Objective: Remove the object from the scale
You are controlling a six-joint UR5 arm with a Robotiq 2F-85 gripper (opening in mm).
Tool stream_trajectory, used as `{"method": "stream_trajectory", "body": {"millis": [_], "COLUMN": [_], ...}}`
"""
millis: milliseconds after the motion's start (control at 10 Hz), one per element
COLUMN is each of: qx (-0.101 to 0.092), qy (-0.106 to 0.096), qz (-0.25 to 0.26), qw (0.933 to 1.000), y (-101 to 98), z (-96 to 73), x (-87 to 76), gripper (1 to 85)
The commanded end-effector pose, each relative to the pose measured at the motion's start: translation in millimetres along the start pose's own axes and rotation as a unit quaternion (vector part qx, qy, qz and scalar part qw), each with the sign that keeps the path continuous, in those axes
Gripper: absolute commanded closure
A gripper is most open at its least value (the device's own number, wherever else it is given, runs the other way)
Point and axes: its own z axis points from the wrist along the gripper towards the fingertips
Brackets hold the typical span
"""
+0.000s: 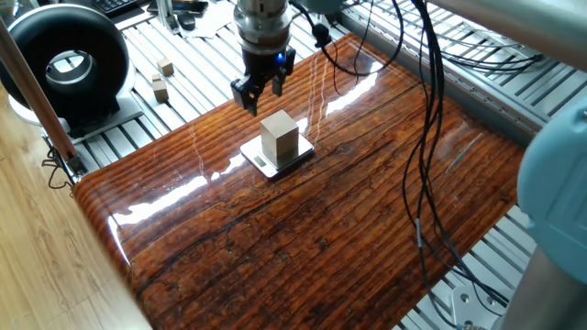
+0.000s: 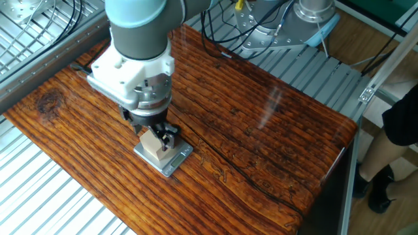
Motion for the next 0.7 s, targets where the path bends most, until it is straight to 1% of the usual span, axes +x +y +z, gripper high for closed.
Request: {"method": "stream_trajectory", "body": {"millis": [0,100,200,300,500,600], "qx": [-0.010,-0.007,0.001,-0.004,-0.025,-0.014], "qy": [0.018,0.030,0.024,0.022,0.043,0.041], "qz": [0.040,0.065,0.069,0.075,0.115,0.119], "qw": [0.9990,0.9974,0.9973,0.9969,0.9922,0.9919], "y": [-14.4,-16.4,-21.7,-17.7,-0.1,-6.3], "z": [13.3,18.5,24.7,28.9,29.1,33.7], "x": [18.3,23.3,18.6,15.5,21.1,20.4], "gripper": [1.3,2.0,3.7,3.7,3.7,3.7]}}
